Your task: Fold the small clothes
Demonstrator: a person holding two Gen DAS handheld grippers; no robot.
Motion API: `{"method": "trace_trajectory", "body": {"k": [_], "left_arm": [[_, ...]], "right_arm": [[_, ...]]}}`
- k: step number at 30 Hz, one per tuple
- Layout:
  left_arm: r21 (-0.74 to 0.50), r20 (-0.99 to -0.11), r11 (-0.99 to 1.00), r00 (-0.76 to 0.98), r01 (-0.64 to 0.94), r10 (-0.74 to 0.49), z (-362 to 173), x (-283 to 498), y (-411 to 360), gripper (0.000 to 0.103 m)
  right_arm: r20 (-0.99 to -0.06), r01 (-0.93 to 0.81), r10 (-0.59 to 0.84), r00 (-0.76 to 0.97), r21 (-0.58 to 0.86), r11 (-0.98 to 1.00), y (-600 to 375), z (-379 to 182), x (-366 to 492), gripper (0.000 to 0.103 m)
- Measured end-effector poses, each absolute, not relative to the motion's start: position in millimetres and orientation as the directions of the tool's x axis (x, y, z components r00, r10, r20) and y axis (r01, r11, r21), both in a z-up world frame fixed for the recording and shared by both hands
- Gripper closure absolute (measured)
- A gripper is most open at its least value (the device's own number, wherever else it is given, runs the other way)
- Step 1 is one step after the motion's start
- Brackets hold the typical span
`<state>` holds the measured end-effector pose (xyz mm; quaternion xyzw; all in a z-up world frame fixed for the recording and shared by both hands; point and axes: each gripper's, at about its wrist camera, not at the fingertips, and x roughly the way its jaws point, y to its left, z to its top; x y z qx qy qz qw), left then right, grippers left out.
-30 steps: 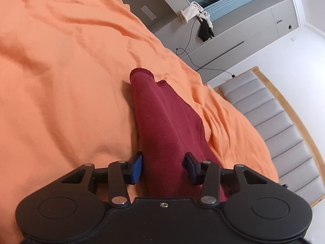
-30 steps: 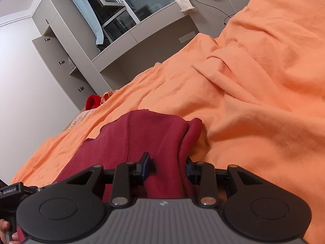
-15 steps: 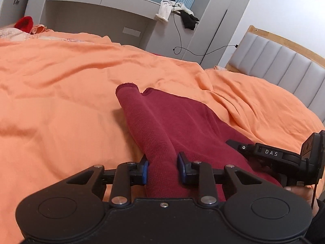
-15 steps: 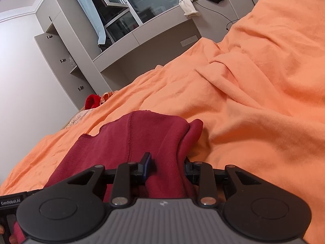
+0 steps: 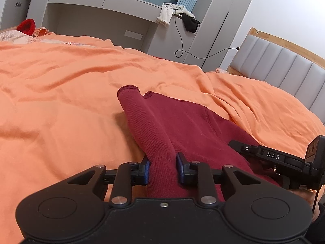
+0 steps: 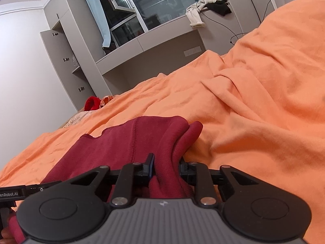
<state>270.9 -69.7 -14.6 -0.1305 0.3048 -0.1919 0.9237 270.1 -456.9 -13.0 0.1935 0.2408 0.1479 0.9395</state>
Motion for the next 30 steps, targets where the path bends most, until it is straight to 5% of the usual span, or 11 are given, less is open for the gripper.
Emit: {"method": "trace_trajectory", "body": {"k": [30], "left_arm": [[-0.329,-0.493,0.897,0.756,0.297,-0.431,-6,265,-71,0.077]], "right_arm": [[-0.329,-0.225,0.355,0.875,0.371,0.901,-452,0,254,0.083]]}}
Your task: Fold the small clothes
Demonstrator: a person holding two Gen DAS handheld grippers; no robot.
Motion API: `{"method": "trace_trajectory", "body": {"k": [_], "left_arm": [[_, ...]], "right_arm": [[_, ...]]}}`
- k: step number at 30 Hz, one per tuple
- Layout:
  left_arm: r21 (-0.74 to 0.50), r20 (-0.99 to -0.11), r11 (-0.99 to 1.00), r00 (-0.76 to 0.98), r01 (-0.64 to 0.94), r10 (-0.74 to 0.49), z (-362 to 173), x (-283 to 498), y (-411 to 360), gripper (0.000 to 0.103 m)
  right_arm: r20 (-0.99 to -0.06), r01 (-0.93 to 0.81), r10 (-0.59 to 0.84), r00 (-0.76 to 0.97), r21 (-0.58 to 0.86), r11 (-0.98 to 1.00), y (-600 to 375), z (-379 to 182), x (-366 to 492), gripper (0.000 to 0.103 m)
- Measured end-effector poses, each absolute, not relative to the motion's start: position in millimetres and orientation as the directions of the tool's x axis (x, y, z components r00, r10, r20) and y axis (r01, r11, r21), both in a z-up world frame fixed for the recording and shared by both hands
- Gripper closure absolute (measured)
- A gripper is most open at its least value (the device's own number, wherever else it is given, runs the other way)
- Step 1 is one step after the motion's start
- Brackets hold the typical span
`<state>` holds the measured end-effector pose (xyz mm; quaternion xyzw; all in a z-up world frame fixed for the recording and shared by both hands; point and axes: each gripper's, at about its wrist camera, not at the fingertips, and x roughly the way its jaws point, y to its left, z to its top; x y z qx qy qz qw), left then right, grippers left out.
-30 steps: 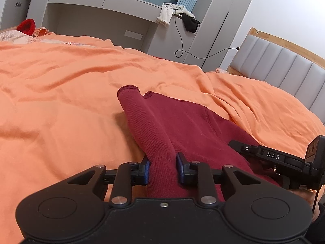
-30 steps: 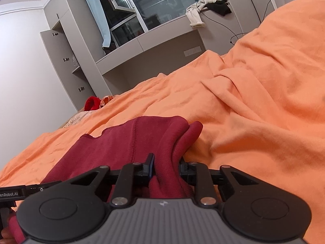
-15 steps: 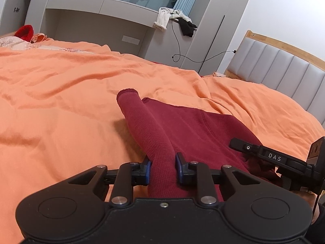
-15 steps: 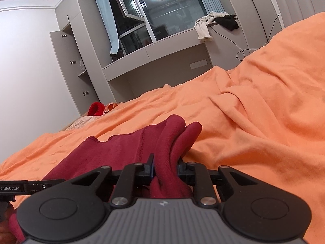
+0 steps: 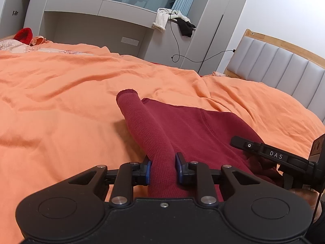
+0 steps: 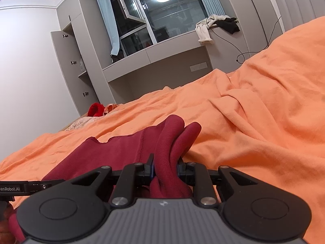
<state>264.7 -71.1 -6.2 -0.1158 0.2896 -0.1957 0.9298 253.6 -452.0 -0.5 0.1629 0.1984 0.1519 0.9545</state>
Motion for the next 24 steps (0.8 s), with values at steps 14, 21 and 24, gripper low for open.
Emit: {"method": "trace_trajectory", "body": {"k": [14,21,24], "left_arm": [[-0.405,-0.526,0.879,0.723,0.250,-0.448,-14,273,-61,0.062],[-0.438,-0.533,0.870,0.713,0.228,-0.455,-17,275,-56,0.058],[-0.436,-0.531,0.869,0.714,0.233,-0.457,-17,275,-56,0.058]], "right_arm": [[-0.359,-0.144,0.393,0.846,0.556,0.819,-476,-11,264,0.042],[-0.358,-0.123,0.326,0.875,0.486,0.865,-472,-6,264,0.073],[-0.373,-0.091,0.286,0.883,0.462,0.882,-471,-5,262,0.086]]}}
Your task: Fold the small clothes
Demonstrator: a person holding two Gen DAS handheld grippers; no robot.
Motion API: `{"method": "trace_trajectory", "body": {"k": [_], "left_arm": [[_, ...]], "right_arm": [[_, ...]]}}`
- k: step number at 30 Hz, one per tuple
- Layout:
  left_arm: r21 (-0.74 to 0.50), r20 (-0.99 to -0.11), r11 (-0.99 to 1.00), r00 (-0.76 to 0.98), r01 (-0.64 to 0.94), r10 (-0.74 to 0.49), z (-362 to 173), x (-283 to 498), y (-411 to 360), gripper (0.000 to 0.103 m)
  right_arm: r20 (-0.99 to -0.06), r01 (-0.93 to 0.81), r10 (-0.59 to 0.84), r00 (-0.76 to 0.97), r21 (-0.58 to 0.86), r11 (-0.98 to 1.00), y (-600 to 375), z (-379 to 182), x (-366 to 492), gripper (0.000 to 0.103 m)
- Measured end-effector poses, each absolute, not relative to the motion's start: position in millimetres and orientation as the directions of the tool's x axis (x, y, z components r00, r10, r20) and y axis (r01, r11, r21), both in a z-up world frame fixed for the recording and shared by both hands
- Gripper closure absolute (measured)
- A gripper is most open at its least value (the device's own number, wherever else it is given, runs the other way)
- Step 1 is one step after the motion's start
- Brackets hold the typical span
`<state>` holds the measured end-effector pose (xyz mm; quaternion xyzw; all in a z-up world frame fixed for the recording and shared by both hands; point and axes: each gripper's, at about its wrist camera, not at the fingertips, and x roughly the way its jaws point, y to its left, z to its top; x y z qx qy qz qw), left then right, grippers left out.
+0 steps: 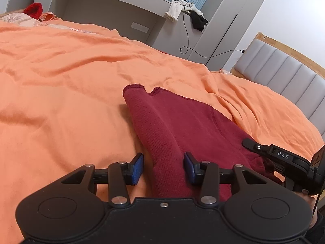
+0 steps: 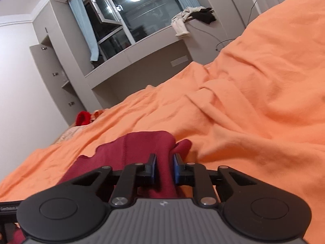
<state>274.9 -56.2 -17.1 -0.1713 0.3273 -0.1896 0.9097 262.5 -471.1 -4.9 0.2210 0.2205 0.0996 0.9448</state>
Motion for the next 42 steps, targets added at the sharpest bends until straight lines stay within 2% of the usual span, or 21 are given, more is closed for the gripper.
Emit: {"method": "trace_trajectory", "body": {"k": [4,8,13,16,18,20,22,25,33,36,42], "left_arm": [[-0.449,-0.527,0.862,0.710,0.235,-0.468,-18,278,-53,0.050],[-0.464,-0.533,0.854,0.696,0.235,-0.481,-21,281,-50,0.047],[-0.467,-0.543,0.853,0.684,0.235,-0.486,-25,284,-50,0.047],[-0.472,-0.549,0.850,0.677,0.234,-0.491,-27,286,-51,0.045],[-0.480,-0.550,0.846,0.672,0.231,-0.496,-28,288,-50,0.045],[-0.487,-0.550,0.843,0.670,0.228,-0.499,-29,288,-50,0.045],[-0.482,-0.549,0.845,0.672,0.231,-0.497,-28,287,-51,0.048],[-0.492,-0.537,0.831,0.660,0.260,-0.525,-26,287,-53,0.066],[-0.453,-0.496,0.838,0.695,0.304,-0.520,-5,279,-55,0.081],[-0.426,-0.462,0.840,0.717,0.337,-0.522,12,275,-53,0.082],[-0.296,-0.422,0.898,0.799,0.326,-0.429,45,269,-37,0.082]], "right_arm": [[-0.398,-0.058,0.246,0.884,0.428,0.902,-469,-4,256,0.088],[-0.430,-0.042,0.267,0.862,0.465,0.884,-477,-11,261,0.086],[-0.419,-0.029,0.308,0.854,0.553,0.833,-491,-19,264,0.058],[-0.431,-0.027,0.336,0.837,0.582,0.813,-491,-25,271,0.051],[-0.436,-0.022,0.349,0.829,0.599,0.800,-491,-29,275,0.051],[-0.437,-0.026,0.358,0.825,0.604,0.797,-490,-31,277,0.054],[-0.427,-0.050,0.381,0.820,0.609,0.791,-489,-31,278,0.075],[-0.417,-0.075,0.385,0.823,0.593,0.802,-482,-29,278,0.084],[-0.352,-0.120,0.372,0.859,0.568,0.815,-472,-6,268,0.088],[-0.310,-0.162,0.383,0.870,0.555,0.816,-463,8,265,0.088],[-0.261,-0.276,0.446,0.856,0.499,0.822,-426,38,285,0.088]]}}
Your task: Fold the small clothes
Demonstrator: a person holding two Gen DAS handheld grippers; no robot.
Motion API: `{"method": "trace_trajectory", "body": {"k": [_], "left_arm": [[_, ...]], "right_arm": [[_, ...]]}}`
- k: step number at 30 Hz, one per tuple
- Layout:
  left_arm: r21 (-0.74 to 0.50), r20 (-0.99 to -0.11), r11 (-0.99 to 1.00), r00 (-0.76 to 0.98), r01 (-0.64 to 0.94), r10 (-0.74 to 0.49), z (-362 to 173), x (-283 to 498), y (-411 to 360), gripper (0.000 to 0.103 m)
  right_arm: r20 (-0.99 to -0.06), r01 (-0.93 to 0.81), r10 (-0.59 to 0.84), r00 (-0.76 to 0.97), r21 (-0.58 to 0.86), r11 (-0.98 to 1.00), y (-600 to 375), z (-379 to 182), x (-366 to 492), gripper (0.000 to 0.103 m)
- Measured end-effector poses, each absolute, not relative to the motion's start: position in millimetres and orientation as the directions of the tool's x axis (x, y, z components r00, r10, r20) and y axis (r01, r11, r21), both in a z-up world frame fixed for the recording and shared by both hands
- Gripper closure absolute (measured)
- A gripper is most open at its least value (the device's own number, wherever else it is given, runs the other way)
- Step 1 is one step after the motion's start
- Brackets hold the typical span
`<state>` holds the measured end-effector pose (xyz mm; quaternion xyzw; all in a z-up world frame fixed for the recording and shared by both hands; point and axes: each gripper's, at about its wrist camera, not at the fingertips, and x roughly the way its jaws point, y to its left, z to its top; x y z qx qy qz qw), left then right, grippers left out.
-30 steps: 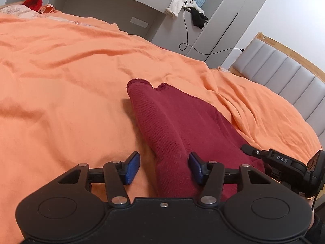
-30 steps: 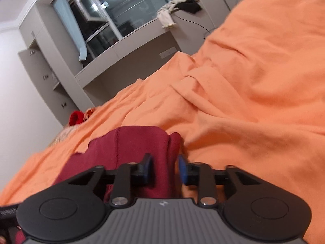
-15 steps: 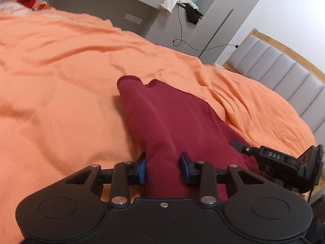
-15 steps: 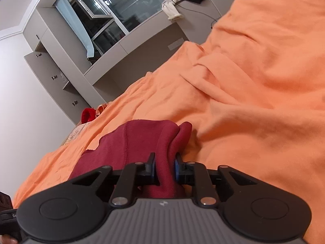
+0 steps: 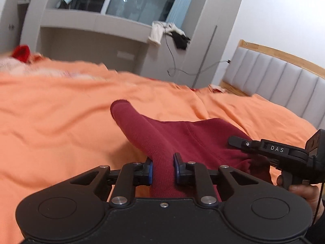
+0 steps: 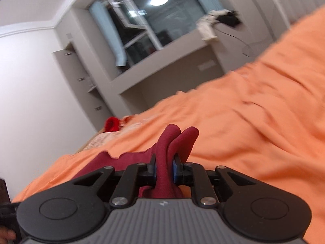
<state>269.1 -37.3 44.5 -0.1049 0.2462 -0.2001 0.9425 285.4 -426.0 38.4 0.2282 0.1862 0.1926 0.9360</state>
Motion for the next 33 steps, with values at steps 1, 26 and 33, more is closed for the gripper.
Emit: {"method": "trace_trajectory", "body": {"k": [1,26,33], "left_arm": [[-0.299,-0.416,0.902,0.809,0.311,-0.416,49,271,-30,0.082],[-0.231,-0.521,0.973,0.844,0.002,-0.126,11,318,36,0.073],[-0.226,-0.527,0.974,0.844,-0.024,-0.101,13,313,34,0.060]], "right_arm": [[-0.254,-0.302,0.461,0.850,0.482,0.823,-416,43,292,0.088],[-0.381,-0.343,0.456,0.804,0.330,0.880,-324,14,373,0.083],[-0.394,-0.335,0.424,0.816,0.275,0.901,-325,18,359,0.057]]}}
